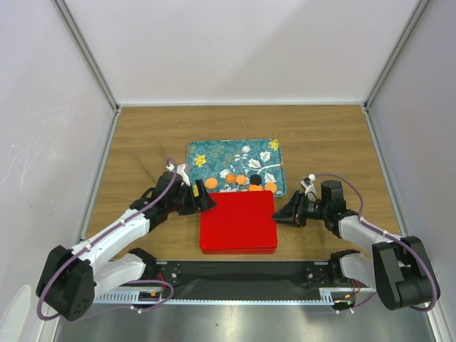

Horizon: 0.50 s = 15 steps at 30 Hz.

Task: Pack the cookies

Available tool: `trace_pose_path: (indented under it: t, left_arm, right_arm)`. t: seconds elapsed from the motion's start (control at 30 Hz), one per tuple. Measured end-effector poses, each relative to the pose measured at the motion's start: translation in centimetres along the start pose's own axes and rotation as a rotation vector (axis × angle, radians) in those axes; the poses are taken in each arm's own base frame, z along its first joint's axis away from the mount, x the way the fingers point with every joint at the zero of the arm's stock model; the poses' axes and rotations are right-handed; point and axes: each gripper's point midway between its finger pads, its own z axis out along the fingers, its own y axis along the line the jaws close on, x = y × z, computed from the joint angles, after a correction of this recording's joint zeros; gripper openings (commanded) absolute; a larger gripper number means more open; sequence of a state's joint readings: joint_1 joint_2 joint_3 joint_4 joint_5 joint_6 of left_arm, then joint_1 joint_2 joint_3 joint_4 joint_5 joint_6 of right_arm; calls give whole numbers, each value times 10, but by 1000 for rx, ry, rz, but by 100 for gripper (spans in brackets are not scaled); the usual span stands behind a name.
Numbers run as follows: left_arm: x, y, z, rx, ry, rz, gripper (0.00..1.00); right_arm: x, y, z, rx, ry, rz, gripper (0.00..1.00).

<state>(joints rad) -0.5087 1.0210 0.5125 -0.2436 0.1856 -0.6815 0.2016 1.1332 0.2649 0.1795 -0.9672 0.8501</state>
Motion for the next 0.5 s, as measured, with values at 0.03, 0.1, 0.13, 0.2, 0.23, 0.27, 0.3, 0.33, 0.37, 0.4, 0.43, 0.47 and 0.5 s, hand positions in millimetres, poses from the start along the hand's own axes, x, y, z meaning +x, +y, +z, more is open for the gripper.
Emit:
trace_pose_path:
  t: [0.03,0.1,0.13,0.2,0.23,0.27,0.3,0.33,0.37,0.4,0.43,0.47,0.5]
  left_arm:
    - [1,0,0,0,1,1,86]
    - [2,0,0,1,4,2,86]
    - [2,-1,0,2,5,4,86]
    - [3,-2,0,5,7,7,86]
    - [4,-3,0,7,8,8,86]
    - [4,-3,0,8,10,10,86]
    - [5,-4,1,10,11,11,86]
    - [5,-4,1,10,13,11,86]
    - [6,-5,0,12,14,10,86]
    - [6,-5,1,13,16,10,86]
    - [7,-6,1,14,17,11,86]
    - [7,-6,1,15,18,12,86]
    - [8,-7,1,15,18,14,86]
  right_arm:
    - [0,-2,-1,4,0,0,36]
    - [1,-2,-2,4,3,-4,37]
    - [1,-2,-3,3,3,-8,37]
    - [1,-3,-4,2,1,-14,38]
    - [0,-3,-5,3,-1,-12,39]
    - [-1,-5,-6,8,-7,-16,40]
    - [-2,-7,-7,18,-12,-10,41]
    - [-2,-10,-8,28,-17,-5,43]
    - [-2,-13,-8,39,-20,0,43]
    - [-2,-15,-9,47,-21,2,43]
    - [-2,-18,-9,62,-26,4,45]
    - [-2,-19,-10,67,-28,4,45]
    - [-1,-21,-10,78,-29,5,46]
